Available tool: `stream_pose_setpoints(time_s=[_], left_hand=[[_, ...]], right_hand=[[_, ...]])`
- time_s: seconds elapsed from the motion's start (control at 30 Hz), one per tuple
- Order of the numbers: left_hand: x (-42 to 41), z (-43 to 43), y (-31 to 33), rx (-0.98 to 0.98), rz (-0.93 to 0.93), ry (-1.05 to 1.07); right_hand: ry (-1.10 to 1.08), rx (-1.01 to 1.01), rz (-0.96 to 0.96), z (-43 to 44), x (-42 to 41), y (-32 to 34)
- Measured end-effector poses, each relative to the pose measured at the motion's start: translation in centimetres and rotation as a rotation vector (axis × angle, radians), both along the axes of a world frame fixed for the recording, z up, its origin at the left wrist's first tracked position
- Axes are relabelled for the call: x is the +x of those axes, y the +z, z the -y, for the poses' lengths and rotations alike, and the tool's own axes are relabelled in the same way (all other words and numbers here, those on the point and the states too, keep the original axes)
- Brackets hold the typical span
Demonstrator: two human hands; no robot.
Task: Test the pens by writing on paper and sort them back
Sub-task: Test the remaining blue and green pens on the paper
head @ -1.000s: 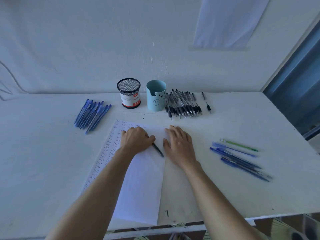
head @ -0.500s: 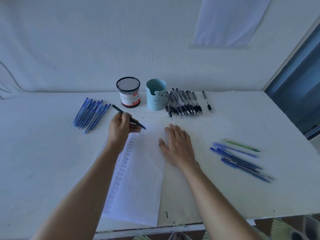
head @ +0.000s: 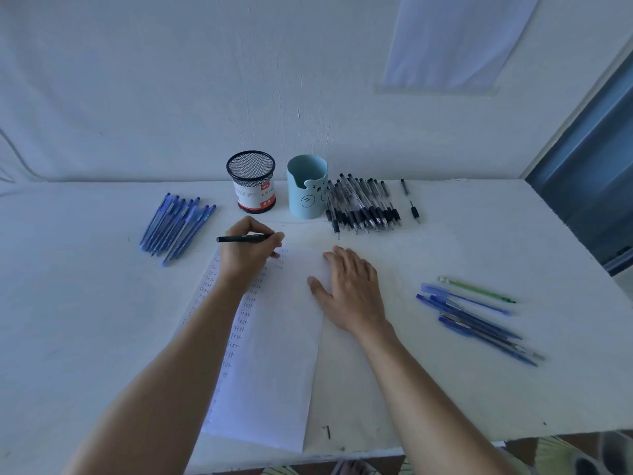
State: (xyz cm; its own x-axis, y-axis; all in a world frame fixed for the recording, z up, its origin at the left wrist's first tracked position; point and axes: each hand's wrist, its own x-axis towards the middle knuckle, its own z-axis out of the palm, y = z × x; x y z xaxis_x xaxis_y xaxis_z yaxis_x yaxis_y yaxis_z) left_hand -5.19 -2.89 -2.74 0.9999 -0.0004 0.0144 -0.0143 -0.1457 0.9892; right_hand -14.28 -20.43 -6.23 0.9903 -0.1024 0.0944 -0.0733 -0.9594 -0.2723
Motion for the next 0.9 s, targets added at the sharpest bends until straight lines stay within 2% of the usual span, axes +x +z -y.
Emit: stream_pose_setpoints(time_s=[0.17, 0.3, 0.9], left_hand=[[0.12, -0.11, -0.36, 0.223, 0.014, 0.096], [0.17, -0.21, -0.43, 0.356, 0.070, 0.061], [-0.26, 0.07, -0.35, 0.368, 0.093, -0.001]], right_hand=[[-0.010, -0.004, 0.017, -0.02, 0.10, -0.01], [-0.013, -0.004, 0.019, -0.06, 0.11, -0.13], [-0.007, -0.005, 0.009, 0.00, 0.19, -0.30]])
